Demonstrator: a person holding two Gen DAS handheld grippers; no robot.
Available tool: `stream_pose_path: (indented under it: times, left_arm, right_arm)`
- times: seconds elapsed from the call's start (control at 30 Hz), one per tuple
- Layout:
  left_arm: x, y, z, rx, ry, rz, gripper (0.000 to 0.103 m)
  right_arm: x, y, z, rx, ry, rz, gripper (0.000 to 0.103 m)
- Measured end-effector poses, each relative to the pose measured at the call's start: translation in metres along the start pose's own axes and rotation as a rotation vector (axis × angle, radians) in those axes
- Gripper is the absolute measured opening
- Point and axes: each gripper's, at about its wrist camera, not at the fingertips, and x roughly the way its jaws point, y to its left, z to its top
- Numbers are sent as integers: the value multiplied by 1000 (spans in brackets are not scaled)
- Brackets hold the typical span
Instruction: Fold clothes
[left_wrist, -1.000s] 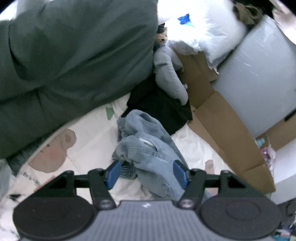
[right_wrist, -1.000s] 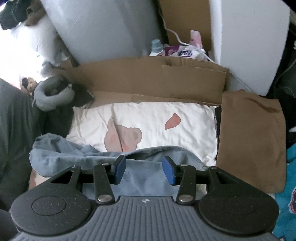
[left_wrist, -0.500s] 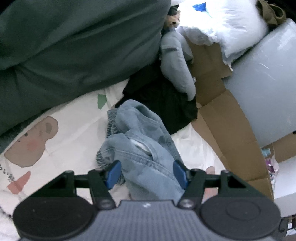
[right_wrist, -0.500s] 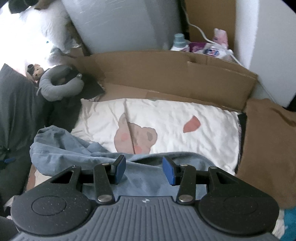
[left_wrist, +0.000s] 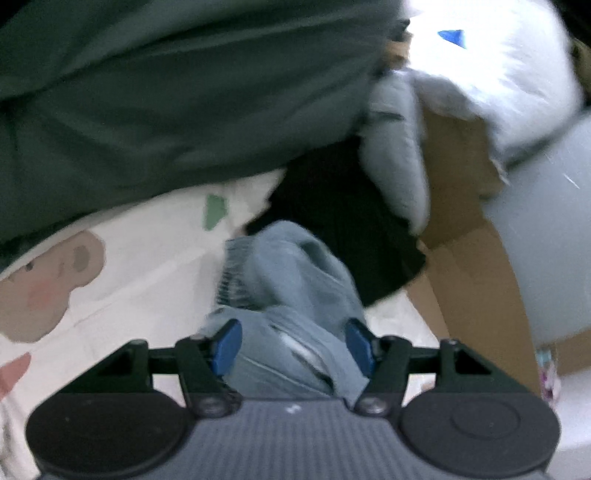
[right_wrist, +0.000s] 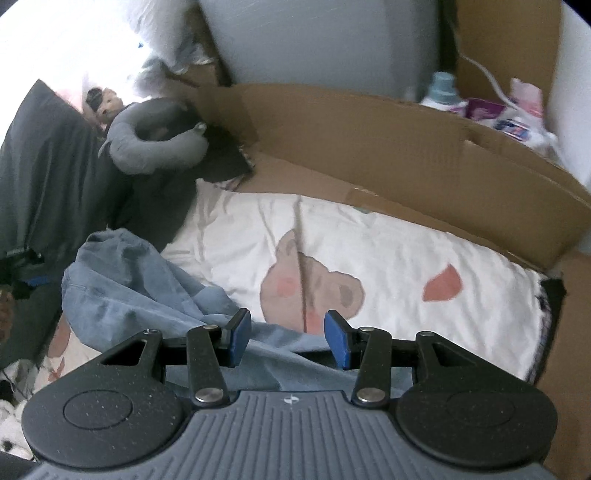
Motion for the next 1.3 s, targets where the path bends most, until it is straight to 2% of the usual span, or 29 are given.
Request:
stream_pose_path:
  times: [0.17, 0.27, 0.33, 0.37, 0.57, 0.67, 0.77, 0.8, 0.97, 1.2, 1.3]
  left_arm:
    - [3, 36, -9, -181, -20, -11, 65]
    - [10, 65, -25, -335, -23, -92, 65]
    - [20, 81, -35, -454, -13, -190, 65]
    - [23, 85, -39, -491, -11, -209, 64]
    - [27, 104, -57, -622, -64, -188, 64]
    - [37, 112, -61, -683, -48, -205, 64]
    - [45, 121, -67, -787, -55, -198, 63]
    - [47, 124, -69, -822, -57, -196, 59]
    - [56, 137, -75, -978, -53, -213, 59]
    - [55, 139, -86, -1132, -46, -240, 59]
    - [61, 139, -89, -1167, -16, -260, 59]
  right_arm:
    - [48, 18, 5, -63, 31, 32, 51]
    - [76, 31, 8, -97, 54, 51, 51]
    - [92, 41, 11, -111, 60, 64, 51]
    - [100, 45, 12, -110, 65, 71, 51]
    - [128, 76, 17, -118, 71, 106, 51]
    - [136, 93, 19, -114, 66, 121, 51]
    - [145, 111, 20, -98, 64, 142, 51]
    - [148, 116, 20, -97, 64, 147, 51]
    - [163, 142, 19, -104, 74, 168, 51]
    - [179, 166, 19, -133, 84, 190, 51]
    - [184, 173, 17, -147, 90, 195, 51]
